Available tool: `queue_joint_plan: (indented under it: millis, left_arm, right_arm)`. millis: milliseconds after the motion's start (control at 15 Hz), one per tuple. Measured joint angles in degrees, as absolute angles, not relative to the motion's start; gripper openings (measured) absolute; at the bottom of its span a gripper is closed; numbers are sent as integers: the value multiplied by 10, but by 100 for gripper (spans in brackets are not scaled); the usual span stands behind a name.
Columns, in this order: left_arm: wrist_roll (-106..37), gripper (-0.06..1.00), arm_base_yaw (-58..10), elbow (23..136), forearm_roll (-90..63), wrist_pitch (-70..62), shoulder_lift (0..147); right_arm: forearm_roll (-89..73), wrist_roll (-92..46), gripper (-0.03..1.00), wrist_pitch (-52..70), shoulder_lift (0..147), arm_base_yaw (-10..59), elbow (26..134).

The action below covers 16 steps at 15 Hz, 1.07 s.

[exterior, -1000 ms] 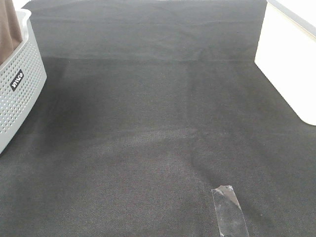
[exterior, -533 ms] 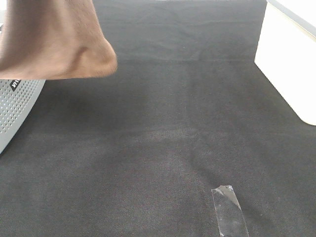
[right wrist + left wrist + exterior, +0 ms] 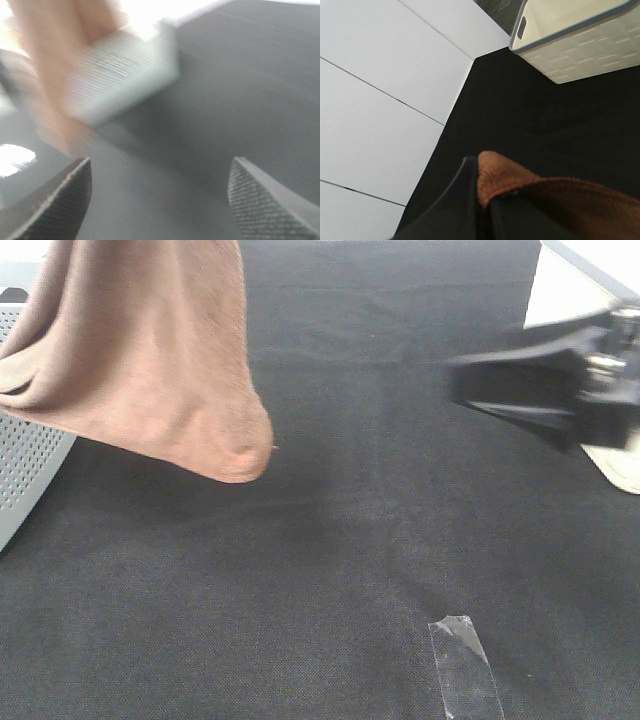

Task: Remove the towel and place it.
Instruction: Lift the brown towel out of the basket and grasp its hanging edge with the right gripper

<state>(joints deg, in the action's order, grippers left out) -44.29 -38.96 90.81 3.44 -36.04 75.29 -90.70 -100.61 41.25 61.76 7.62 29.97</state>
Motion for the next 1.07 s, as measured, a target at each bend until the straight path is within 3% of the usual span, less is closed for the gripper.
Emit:
queue_joint_plan:
  millis: [200,667,867,1067]
  left_arm:
    - [-443,0,-390,908,11,-355,761]
    - [-442,0,-390,908,-17,-320,761]
    - [-442,0,-390,908,-36,-309,766]
    - [-442,0,-390,908,-58,-291,782]
  right_arm:
    - [-988,-1124,72,516,743,76,304]
    - [-994,-1148,77,638,858,76,363]
    - [-996,-1148,77,594,858,132,380]
    - [-993,-1148,77,449,858,233,423]
